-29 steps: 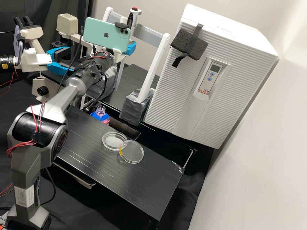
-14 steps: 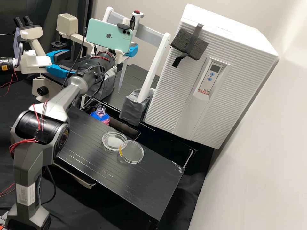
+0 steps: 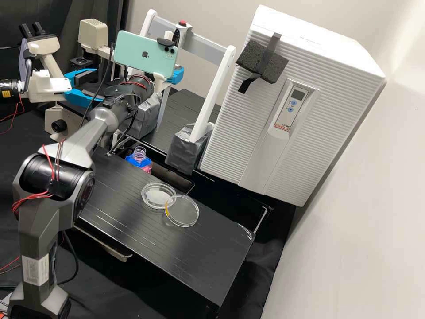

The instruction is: Use the pipette

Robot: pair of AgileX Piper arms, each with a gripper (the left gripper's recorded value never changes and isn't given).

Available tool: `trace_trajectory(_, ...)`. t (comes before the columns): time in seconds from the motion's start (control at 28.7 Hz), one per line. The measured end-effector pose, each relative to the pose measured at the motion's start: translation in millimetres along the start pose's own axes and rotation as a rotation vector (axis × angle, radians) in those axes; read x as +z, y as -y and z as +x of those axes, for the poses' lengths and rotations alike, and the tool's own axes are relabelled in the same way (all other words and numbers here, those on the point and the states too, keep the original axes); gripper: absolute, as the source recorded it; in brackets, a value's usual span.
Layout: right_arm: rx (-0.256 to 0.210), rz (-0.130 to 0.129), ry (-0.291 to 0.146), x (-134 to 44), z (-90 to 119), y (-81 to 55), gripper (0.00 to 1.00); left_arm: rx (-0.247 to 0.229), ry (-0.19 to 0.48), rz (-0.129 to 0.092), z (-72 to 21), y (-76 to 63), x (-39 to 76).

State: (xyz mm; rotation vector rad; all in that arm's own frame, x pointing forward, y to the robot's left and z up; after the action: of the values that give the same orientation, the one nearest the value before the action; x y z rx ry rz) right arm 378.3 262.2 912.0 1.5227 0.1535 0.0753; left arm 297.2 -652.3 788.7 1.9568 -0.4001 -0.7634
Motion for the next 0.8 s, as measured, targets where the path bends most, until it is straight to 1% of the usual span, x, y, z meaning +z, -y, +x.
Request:
trace_trajectory(0.07,0.001,0.002,0.0,-0.5,-2.2,-0.4,0.0,0.0,0.0,0.0,0.0,0.0,0.0)
trace_trajectory(0.17,0.001,0.018,0.003,0.3,-3.3,0.0,0.0,0.0,0.0,0.0,0.0,0.0,0.0)
trace_trajectory(0.45,-0.002,0.017,0.006,1.2,-3.2,1.0,0.0,-0.001,0.004,-0.001,0.2,0.3,1.2)
trace_trajectory(0.49,-0.003,0.022,0.006,1.3,-3.2,1.1,0.0,-0.001,0.004,-0.001,0.2,0.3,1.2)
trace_trajectory(0.59,-0.008,0.025,0.013,1.9,-3.3,1.5,0.0,-0.001,0.004,-0.001,0.2,0.3,1.2)
trace_trajectory(0.63,-0.009,0.025,0.016,2.1,-3.3,1.7,1.0,-0.004,0.003,-0.001,-0.1,1.2,1.1)
trace_trajectory(0.73,-0.014,0.023,0.023,2.8,-3.3,2.1,1.0,-0.015,-0.001,-0.004,-1.5,4.7,0.4)
trace_trajectory(0.8,-0.017,0.017,0.026,3.0,-3.3,2.3,1.0,-0.02,-0.002,-0.006,-2.2,6.2,0.2)
